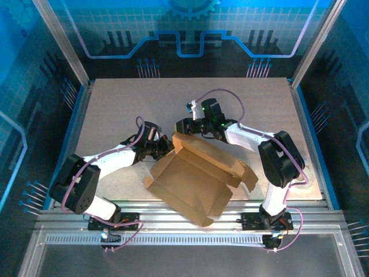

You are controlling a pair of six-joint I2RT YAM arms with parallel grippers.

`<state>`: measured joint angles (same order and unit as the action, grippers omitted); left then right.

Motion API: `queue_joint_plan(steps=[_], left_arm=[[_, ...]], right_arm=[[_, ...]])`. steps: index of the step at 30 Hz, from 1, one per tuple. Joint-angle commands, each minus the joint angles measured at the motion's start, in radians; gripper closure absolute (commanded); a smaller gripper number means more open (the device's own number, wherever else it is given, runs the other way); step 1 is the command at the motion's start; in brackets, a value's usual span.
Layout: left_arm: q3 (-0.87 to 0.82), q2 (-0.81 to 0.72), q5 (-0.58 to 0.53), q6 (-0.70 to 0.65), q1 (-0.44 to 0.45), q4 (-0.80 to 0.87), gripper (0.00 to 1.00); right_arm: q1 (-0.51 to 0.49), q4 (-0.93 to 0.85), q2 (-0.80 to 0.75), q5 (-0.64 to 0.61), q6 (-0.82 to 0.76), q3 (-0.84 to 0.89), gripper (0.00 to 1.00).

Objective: Fold the paper box

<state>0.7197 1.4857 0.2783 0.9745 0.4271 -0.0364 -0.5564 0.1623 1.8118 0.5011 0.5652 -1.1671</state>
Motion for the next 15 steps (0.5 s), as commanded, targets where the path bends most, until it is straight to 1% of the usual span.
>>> queue_joint_plan(steps=[1, 5, 15], left_arm=[[0.011, 0.028, 0.019, 0.091, -0.005, -0.1, 1.0], [-0.011, 0.028, -0.024, 0.153, 0.007, -0.154, 1.0], [0.016, 0.008, -0.123, 0.206, 0.054, -0.139, 1.0]], right_arm=[[-0.008, -0.05, 0.014, -0.008, 0.005, 0.059, 0.59], [-0.004, -0.009, 0.014, 0.005, 0.02, 0.093, 0.6], [0.017, 0.048, 0.03, 0.047, 0.044, 0.123, 0.62]])
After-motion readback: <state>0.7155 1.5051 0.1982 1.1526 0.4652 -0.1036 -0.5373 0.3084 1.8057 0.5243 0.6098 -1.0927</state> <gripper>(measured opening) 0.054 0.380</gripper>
